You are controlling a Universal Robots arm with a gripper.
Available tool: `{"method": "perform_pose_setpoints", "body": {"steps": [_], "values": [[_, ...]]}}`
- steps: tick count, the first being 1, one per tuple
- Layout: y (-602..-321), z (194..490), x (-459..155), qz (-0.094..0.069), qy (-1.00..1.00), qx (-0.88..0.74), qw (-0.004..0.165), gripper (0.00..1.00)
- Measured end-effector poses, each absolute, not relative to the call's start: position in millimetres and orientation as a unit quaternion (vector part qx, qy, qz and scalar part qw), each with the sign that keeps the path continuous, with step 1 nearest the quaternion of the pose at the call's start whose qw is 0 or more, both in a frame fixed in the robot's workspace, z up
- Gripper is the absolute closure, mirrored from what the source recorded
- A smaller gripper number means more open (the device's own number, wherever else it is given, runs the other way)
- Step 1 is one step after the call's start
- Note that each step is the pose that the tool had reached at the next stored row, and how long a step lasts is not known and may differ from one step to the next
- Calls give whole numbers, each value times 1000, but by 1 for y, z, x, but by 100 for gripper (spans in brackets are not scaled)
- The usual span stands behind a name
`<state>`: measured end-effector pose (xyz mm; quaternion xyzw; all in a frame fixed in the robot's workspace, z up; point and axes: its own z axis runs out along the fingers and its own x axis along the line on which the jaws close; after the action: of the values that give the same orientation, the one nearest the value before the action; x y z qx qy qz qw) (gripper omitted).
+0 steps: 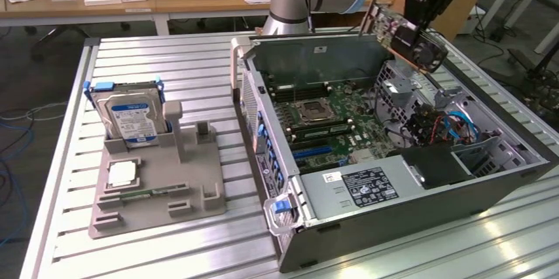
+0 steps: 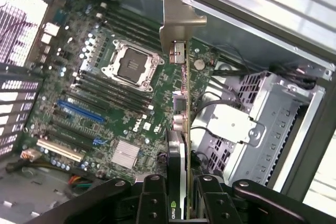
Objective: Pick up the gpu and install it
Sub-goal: 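Insert the gpu into the slot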
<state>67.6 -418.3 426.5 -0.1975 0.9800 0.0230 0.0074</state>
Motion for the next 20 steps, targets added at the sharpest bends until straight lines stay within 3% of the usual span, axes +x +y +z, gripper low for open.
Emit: {"method": "perform_pose_setpoints", "body": {"steps": [20], "values": [[-418, 425, 68, 24, 960, -280, 5, 73]]}}
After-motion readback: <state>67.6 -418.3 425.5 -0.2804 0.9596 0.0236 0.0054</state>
